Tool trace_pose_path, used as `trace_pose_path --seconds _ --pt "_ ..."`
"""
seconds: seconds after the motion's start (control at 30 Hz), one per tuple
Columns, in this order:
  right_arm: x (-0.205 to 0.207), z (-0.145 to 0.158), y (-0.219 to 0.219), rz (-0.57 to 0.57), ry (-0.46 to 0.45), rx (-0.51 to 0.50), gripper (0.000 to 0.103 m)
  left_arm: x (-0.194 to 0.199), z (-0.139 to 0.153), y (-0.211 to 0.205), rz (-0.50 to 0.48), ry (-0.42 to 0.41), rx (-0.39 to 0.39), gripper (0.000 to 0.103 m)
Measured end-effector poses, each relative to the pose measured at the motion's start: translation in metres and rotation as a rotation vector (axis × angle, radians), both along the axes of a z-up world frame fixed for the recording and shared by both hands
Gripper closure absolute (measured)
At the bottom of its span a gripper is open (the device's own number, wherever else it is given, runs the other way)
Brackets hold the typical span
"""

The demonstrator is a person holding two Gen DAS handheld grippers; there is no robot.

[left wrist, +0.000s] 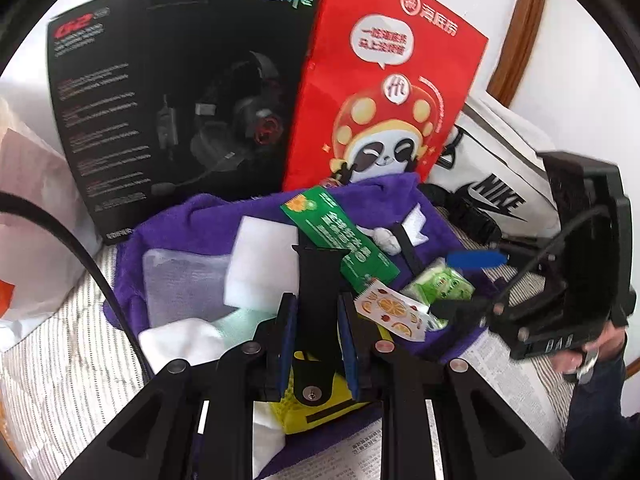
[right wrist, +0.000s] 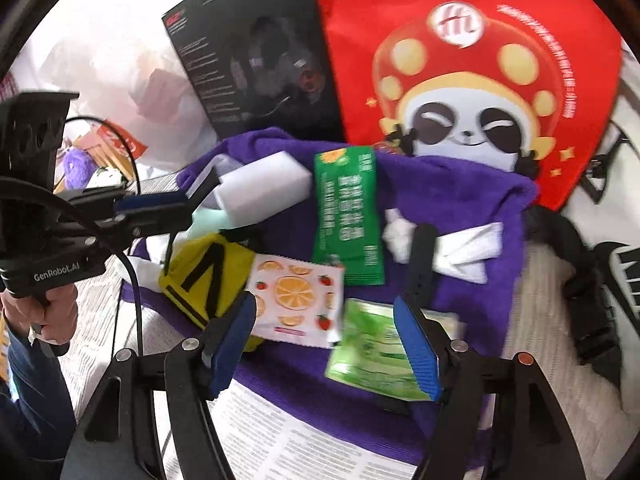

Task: Organize soft objects
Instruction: 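Lower the black strap onto the towel and open the left tool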

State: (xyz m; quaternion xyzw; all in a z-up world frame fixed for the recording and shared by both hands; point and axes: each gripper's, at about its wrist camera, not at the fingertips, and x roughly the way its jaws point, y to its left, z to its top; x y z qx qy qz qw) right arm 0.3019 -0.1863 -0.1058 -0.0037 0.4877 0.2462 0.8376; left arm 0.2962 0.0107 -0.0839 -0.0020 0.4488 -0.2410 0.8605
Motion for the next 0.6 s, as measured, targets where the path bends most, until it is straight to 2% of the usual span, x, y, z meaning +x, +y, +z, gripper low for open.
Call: trace_pose_path --seconds 0.13,0.3,0.4,0.5,0.6 --pt "0.002 0.005 -0.018 -0.037 -0.012 -0.033 0.032 0.002 -0.010 -0.011 -0.011 0.024 0.016 0.082" --pt "0.003 0.010 -0.036 -0.078 -0.021 -0.024 0.032 0.011 -0.034 -0.030 -0.015 0.067 0.044 0.082" --pt "0.002 0.012 -0.042 -0.082 -0.028 -0.013 0.032 0.010 -0.044 -0.039 -0.016 0.066 0.098 0.082" --pt "0.002 0.013 -0.046 -0.085 -0.034 -0.005 0.032 0.009 -0.043 -0.039 -0.020 0.066 0.081 0.081" --pt "0.003 0.013 -0.048 -0.093 -0.035 -0.001 0.032 0.010 -0.042 -0.037 -0.020 0.070 0.067 0.066"
